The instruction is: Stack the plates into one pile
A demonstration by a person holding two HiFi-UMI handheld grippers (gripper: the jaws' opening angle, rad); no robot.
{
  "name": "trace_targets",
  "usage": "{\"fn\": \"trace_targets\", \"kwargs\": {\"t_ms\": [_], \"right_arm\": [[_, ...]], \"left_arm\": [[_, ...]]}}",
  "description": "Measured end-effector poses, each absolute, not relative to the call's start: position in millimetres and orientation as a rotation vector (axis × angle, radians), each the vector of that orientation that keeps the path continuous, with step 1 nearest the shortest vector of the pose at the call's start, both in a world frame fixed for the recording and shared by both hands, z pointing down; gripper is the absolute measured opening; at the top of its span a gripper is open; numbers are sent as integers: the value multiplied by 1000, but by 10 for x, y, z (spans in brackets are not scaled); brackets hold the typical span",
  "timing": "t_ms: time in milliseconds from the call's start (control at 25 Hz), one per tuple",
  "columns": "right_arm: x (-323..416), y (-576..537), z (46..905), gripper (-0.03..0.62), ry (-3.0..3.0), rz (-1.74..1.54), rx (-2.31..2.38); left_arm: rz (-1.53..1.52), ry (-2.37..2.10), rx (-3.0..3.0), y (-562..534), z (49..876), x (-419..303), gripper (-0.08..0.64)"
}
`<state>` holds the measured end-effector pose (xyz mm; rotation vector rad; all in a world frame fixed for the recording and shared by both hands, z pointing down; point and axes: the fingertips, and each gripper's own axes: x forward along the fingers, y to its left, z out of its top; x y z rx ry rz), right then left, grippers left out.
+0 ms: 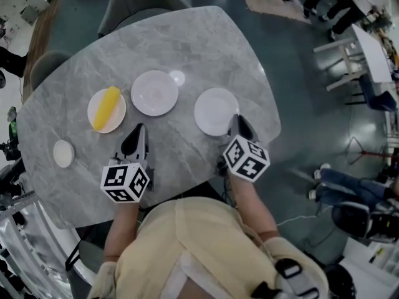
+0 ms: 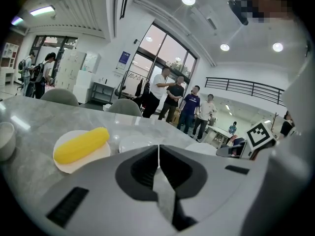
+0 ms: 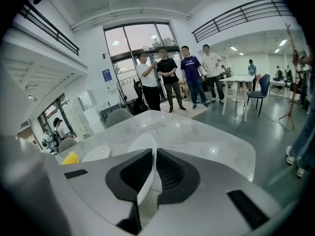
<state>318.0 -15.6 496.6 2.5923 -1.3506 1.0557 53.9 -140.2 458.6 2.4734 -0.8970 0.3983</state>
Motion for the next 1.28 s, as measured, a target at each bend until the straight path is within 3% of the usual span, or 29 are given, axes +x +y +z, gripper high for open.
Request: {"fn": "trace_targets", "kwargs": {"t_ms": [880, 1280], "right_arm": [[2372, -912, 4069, 12, -1875, 880, 2416], [1868, -1510, 4092, 14, -2103, 978, 2241]], "left_arm": [[306, -1101, 2429, -1434, 4353, -100, 5], [277, -1255, 2361, -1430, 4306, -472, 5]]}}
